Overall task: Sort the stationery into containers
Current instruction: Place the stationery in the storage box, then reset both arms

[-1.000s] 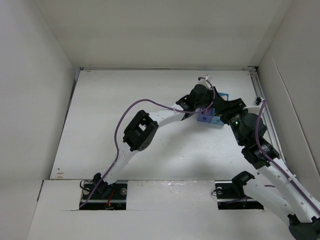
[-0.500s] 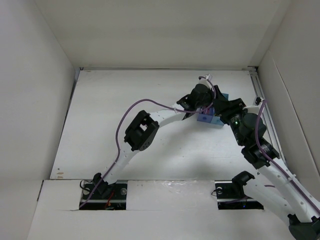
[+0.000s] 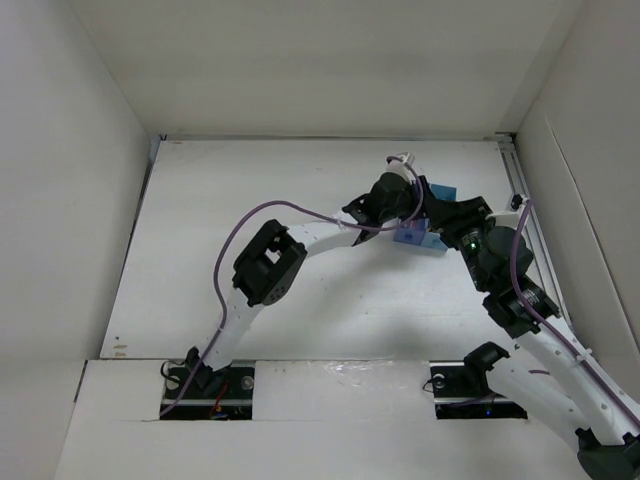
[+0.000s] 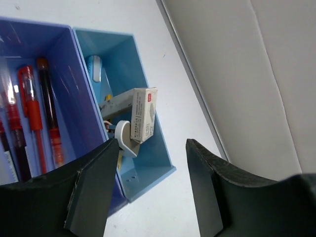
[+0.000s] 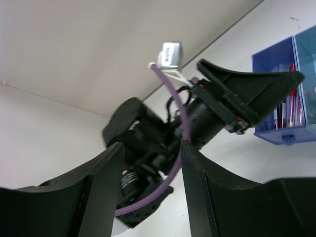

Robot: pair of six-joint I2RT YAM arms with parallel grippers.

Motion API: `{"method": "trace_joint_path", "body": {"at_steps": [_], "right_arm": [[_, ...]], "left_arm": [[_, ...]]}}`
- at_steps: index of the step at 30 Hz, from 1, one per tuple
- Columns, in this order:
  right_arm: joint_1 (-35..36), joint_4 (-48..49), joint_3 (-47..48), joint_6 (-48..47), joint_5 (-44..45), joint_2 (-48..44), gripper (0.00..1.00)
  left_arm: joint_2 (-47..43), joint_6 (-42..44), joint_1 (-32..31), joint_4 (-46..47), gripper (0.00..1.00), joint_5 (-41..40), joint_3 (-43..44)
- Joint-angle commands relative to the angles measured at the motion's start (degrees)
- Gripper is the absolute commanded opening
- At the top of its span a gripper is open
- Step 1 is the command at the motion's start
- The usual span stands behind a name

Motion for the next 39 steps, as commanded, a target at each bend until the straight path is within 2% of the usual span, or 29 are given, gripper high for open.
{"method": "trace_joint_path", "body": {"at_steps": [1, 3, 4, 5, 6, 10, 18, 22, 23, 25, 26, 31, 35, 36, 39], "right_arm": [[0.63, 2.02, 0.67, -0.63, 0.26, -0.53, 0.55], [0.63, 2.02, 0.67, -0.63, 0.26, -0.53, 0.55], [0.63, 2.02, 0.67, -0.63, 0.26, -0.53, 0.55], [0.63, 2.02, 0.67, -0.11, 0.26, -0.53, 0.55], [0.63, 2.02, 0.67, -0.1, 0.26, -0.53, 0.55], [0.63, 2.02, 0.67, -0.1, 0.26, -0.53, 0.55], [0.63, 2.02, 0.67, -0.1, 0.26, 0.09, 0.54], [0.63, 2.55, 0.67, -0.1, -0.88, 1.31, 0.25], [0.63, 2.55, 0.67, -0.1, -0.88, 1.32, 0.11], [0.63, 2.55, 0.67, -0.1, -0.88, 1.93, 0.01], [0.63, 2.55, 0.67, -0.1, -0.88, 2.54, 0.0], [0.63, 3.08, 1.2, -0.1, -0.88, 2.55, 0.0], [0.63, 3.08, 1.82, -0.1, -0.35, 4.12, 0.0], [1.15, 3.08, 2.34, -0.1, 0.26, 4.13, 0.04], [1.16, 3.08, 2.87, -0.1, 0.26, 4.83, 0.34]], "left_arm": [[-9.16, 3.7, -0.24, 3.93, 0.53, -2.08, -3.34], [-11.8, 4.32, 0.55, 5.68, 0.53, -2.08, -6.84], [-12.68, 4.33, 0.56, 6.38, 0.6, -2.08, -8.09], [-13.47, 4.33, 1.25, 7.17, 0.61, -2.08, -9.32], [-15.13, 4.33, 2.13, 8.75, 0.99, -2.08, -11.85], [-19.44, 3.71, 3.63, 10.26, 1.0, -1.99, -17.31], [-31.57, 7.92, 4.16, 8.94, 1.0, -10.16, -27.95], [-39.56, 11.27, 4.16, 7.45, 1.0, -15.17, -33.93], [-42.98, 11.27, 4.16, 7.45, 1.0, -16.39, -35.42], [-46.68, 12.06, 4.16, 7.45, 1.0, -19.47, -40.95], [-48.61, 12.06, 4.16, 7.45, 1.0, -20.27, -43.06], [-63.29, 12.59, 4.68, 8.15, 1.0, -24.57, -57.9], [-72.44, 11.54, 4.69, 6.05, 1.0, -26.85, -64.5], [-74.02, 10.93, 4.69, 5.08, 1.0, -27.74, -65.57], [-79.82, 9.87, 5.21, 3.85, 1.0, -30.81, -70.31]]}}
